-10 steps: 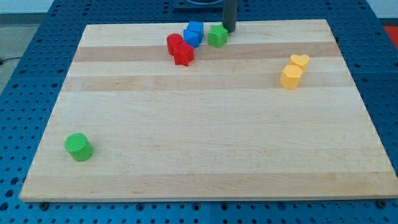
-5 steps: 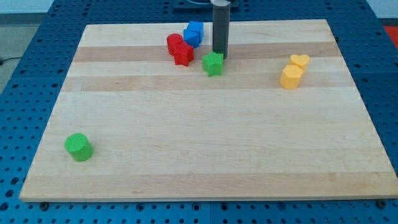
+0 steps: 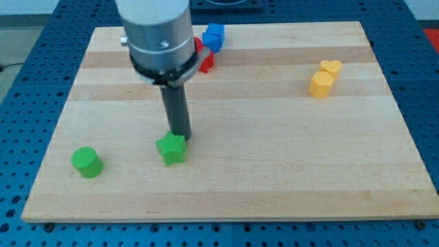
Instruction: Push green star diagonally below green circle
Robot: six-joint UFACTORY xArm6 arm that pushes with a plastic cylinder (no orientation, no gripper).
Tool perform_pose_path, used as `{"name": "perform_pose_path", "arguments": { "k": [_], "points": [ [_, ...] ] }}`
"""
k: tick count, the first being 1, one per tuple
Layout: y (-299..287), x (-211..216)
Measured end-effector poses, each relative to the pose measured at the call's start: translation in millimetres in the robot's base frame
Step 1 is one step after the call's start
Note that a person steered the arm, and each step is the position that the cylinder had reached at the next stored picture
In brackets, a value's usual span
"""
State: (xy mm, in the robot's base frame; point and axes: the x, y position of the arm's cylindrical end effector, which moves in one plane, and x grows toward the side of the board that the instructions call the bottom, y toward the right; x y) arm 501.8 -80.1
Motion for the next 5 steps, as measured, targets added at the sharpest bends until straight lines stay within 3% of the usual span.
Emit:
{"name": "perform_pose_path", "arguments": {
  "k": [2,4,5],
  "points": [
    [9.4,69.8],
    [-88.6,79.3],
    [-96.6,87.8]
  ]
}}
